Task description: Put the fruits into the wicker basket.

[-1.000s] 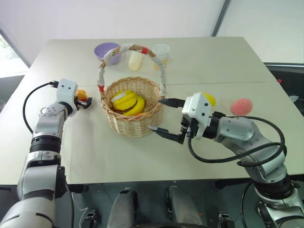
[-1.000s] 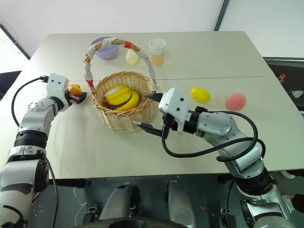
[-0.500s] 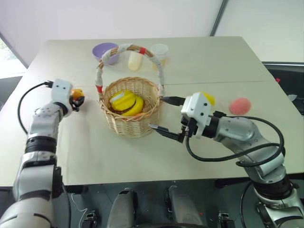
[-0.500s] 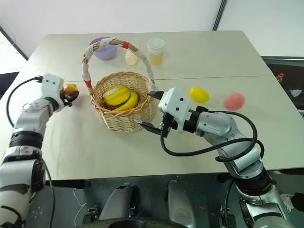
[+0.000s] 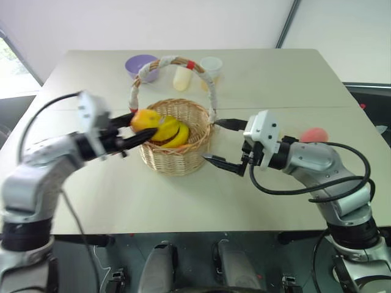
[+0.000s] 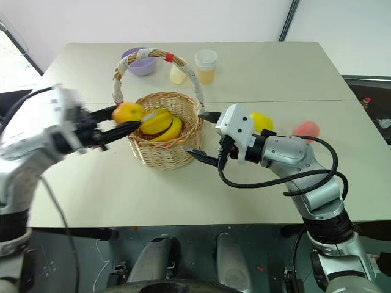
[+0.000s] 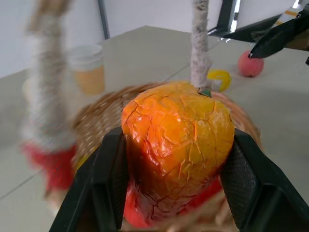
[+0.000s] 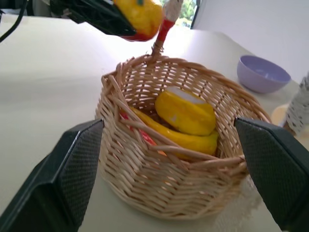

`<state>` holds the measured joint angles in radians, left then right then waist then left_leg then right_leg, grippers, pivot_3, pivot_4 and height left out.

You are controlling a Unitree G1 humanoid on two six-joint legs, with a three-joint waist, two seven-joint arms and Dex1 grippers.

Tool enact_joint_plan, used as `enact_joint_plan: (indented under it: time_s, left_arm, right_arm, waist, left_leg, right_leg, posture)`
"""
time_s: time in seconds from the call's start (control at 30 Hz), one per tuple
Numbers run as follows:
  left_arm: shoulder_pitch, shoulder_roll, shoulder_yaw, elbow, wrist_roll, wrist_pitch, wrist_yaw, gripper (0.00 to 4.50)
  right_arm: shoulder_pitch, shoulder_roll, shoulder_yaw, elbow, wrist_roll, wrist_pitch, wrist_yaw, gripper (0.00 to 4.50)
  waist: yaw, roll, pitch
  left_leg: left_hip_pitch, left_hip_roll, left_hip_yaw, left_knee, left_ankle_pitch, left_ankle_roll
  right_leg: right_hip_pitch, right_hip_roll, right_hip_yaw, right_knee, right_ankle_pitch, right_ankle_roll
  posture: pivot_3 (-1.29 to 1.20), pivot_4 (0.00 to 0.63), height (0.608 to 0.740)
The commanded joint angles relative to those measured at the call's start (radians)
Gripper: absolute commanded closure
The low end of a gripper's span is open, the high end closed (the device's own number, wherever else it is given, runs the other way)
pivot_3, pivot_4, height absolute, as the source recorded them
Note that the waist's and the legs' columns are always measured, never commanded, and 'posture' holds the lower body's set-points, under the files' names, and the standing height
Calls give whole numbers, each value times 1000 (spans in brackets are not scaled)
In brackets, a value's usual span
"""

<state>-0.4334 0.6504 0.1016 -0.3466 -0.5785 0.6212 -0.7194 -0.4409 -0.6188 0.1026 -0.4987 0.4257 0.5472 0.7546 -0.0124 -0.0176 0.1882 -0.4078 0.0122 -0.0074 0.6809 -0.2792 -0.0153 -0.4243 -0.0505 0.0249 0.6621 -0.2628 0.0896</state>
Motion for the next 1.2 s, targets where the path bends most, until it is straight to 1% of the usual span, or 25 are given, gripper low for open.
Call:
enact_joint_plan:
  time_s: [0.03,0.1,0.13,0.17,0.2,0.23,0.33,0.43,0.5,0.57,0.63,0.73,0.8,0.9,1.0,1.07,1.1,1.17,1.2]
  left_arm:
    - [-84,-55,-114,33,112,-10,83,2183]
    - [-107,-82,-153,77,148,-29,83,1301]
    - [-120,-96,-153,99,151,-34,83,891]
    - [-129,-104,-149,114,153,-37,82,383]
    - [-135,-107,-146,125,158,-52,74,27]
    - [-141,-111,-143,133,164,-71,66,27]
    - [-154,-132,-114,141,121,-62,43,27]
    - [-131,-146,-85,80,29,-71,-47,27]
    - [-102,-138,-88,15,-41,-56,-122,27]
    - [-69,-118,-110,-42,-81,-35,-178,27]
    - [-51,-107,-122,-68,-93,-27,-196,27]
    - [-29,-93,-158,-79,-41,-29,-174,27]
    - [-17,-89,-161,-83,-30,-32,-165,27]
    - [9,-78,-155,-98,-22,-34,-154,27]
    - [30,-71,-140,-113,-28,-28,-136,27]
    - [38,-70,-125,-120,-38,-25,-125,0]
    - [40,-70,-122,-122,-40,-24,-121,0]
    - [41,-70,-122,-121,-40,-26,-116,0]
    - [41,-70,-121,-119,-39,-28,-114,0]
  right_arm:
    - [-14,0,-18,-16,-8,-26,-1,0]
    - [-4,-2,-28,-26,-12,-20,-11,0]
    - [8,-10,-43,-30,-14,-15,-18,0]
    - [16,-16,-53,-33,-16,-11,-23,0]
    - [31,-27,-73,-30,-20,-6,-31,0]
    - [45,-38,-93,-26,-26,-1,-41,0]
    - [75,-69,-125,14,-77,11,-86,0]
    - [91,-105,-97,84,-172,11,-126,0]
    - [53,-100,-50,202,-279,-19,-195,0]
    - [-9,-77,-7,341,-363,-64,-245,0]
    - [-47,-58,11,420,-399,-93,-259,0]
    - [-160,-39,88,650,-520,-191,-291,0]
    - [-211,-22,101,764,-553,-224,-307,0]
    - [-253,-11,112,873,-579,-251,-297,0]
    - [-275,-10,120,929,-607,-262,-290,0]
    - [-280,-1,107,937,-598,-251,-278,547]
    - [-280,0,103,936,-599,-252,-275,893]
    - [-278,-2,102,930,-607,-256,-272,1855]
    - [-277,-1,99,924,-609,-255,-273,2417]
  waist:
    - [-4,0,0]
    - [-8,0,0]
    - [-8,0,0]
    - [-8,0,0]
    - [-6,0,0]
    - [-3,0,0]
    - [1,0,0]
    - [0,0,0]
    - [-4,0,0]
    - [-9,0,0]
    - [-9,1,1]
    - [-9,1,1]
    - [-7,1,1]
    - [-3,1,1]
    - [-3,1,1]
    - [-3,1,1]
    - [-3,1,1]
    - [-4,1,1]
    - [-4,1,1]
  left_leg:
    - [0,0,0,0,0,0]
    - [0,1,0,0,0,0]
    - [1,2,0,0,0,0]
    - [1,3,0,-1,0,0]
    - [1,3,0,-1,0,0]
    - [0,3,0,-1,0,0]
    - [0,3,0,0,0,0]
    - [0,2,1,0,0,0]
    - [0,2,1,0,0,0]
    - [0,3,2,0,0,0]
    - [1,3,3,0,1,-1]
    - [1,3,3,0,1,-1]
    - [1,2,3,0,1,-1]
    - [0,3,3,-1,1,-1]
    - [0,2,2,-1,0,0]
    - [0,2,2,0,0,0]
    - [0,2,2,0,1,-1]
    - [0,2,2,0,1,-1]
    - [0,2,2,0,1,-1]
  right_leg:
    - [0,1,0,0,0,0]
    - [-1,4,1,0,0,0]
    - [-1,5,1,0,0,0]
    - [-1,6,1,0,0,0]
    - [-2,7,1,1,0,-1]
    - [-2,7,1,1,0,-1]
    - [-2,5,1,1,0,-1]
    - [-1,4,2,0,0,-1]
    - [-1,4,2,0,0,-1]
    - [-2,4,2,0,0,-1]
    - [-2,5,4,1,0,-1]
    - [-2,7,4,1,0,-1]
    - [-2,6,4,1,0,-1]
    - [-2,6,3,0,0,-1]
    - [-2,5,3,0,0,-1]
    - [-2,4,4,0,0,0]
    - [-2,4,4,0,0,0]
    - [-2,4,3,0,0,0]
    - [-2,4,3,0,0,0]
  posture:
    - [0,150,740]
    - [0,150,740]
    - [0,150,740]
    - [0,150,740]
    - [0,150,740]
    - [0,150,740]
    - [0,150,740]
    - [0,150,740]
    - [0,150,740]
    - [0,150,740]
    - [0,150,740]
    - [0,150,740]
    - [0,150,740]
    - [0,150,740]
    - [0,150,740]
    - [0,150,740]
    - [0,150,740]
    - [0,150,740]
    - [0,150,740]
